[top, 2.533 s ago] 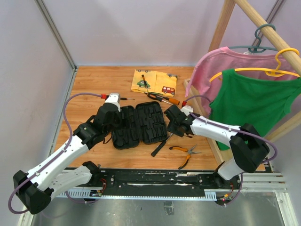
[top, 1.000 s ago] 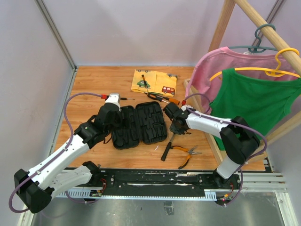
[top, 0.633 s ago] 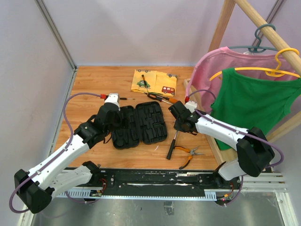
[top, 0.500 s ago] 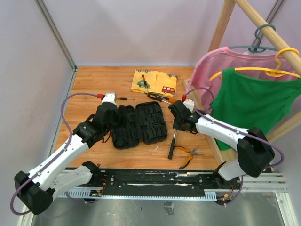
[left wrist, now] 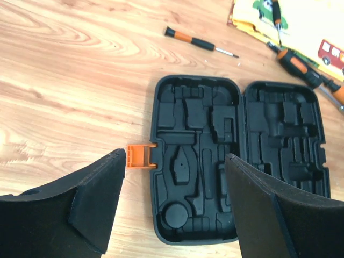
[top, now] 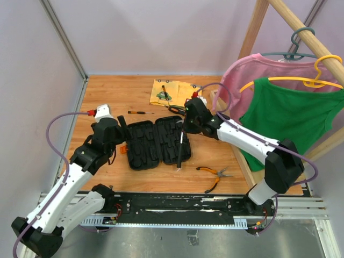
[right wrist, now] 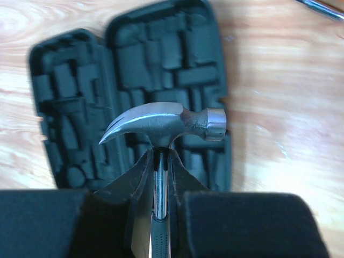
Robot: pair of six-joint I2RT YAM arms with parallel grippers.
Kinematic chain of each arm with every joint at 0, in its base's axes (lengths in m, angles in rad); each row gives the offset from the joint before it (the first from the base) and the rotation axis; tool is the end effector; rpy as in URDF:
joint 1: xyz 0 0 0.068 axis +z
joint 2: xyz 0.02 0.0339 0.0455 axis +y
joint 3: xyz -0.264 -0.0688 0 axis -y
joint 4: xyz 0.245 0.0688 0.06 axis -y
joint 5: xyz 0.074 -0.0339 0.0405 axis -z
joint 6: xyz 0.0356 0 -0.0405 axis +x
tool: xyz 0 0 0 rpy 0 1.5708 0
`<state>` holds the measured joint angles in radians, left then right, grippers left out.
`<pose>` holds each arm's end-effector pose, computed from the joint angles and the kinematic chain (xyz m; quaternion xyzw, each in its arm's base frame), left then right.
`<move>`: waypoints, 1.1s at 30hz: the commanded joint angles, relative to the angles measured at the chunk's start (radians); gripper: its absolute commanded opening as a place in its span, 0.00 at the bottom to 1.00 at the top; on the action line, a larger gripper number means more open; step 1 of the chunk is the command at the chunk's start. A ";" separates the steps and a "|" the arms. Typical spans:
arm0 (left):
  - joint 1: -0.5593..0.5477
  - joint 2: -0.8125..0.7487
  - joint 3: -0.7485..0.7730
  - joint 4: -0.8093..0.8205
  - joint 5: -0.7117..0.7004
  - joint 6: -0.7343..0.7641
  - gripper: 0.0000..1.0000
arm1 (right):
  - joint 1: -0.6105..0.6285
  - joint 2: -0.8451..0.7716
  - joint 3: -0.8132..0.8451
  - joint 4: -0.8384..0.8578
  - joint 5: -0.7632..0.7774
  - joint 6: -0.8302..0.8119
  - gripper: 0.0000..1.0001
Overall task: Sort the tools into containers
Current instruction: Pick up the hammer at the center of the board, then place the hammer in the storage box.
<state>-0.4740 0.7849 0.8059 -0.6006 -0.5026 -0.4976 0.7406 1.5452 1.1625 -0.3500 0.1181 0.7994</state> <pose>0.1546 -0.0600 0.3076 -0.1283 0.8506 -0.0216 0.5095 0.2569 0.2292 0.2684 0.0508 0.9108 0.2441 0.3291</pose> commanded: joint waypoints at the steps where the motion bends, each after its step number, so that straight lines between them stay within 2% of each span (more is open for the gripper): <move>1: 0.016 -0.066 0.023 -0.012 -0.084 -0.036 0.79 | 0.038 0.093 0.153 0.039 -0.087 -0.020 0.01; 15: 0.021 -0.154 0.017 -0.027 -0.143 -0.057 0.83 | 0.125 0.499 0.629 -0.076 -0.158 -0.081 0.01; 24: 0.024 -0.159 0.015 -0.027 -0.149 -0.059 0.85 | 0.159 0.649 0.796 -0.097 -0.180 -0.090 0.01; 33: 0.029 -0.153 0.015 -0.025 -0.141 -0.058 0.84 | 0.165 0.738 0.866 -0.107 -0.166 -0.088 0.01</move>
<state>-0.4572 0.6289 0.8062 -0.6323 -0.6201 -0.5468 0.8940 2.2585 1.9743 -0.4477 -0.0536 0.7212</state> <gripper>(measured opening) 0.843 0.131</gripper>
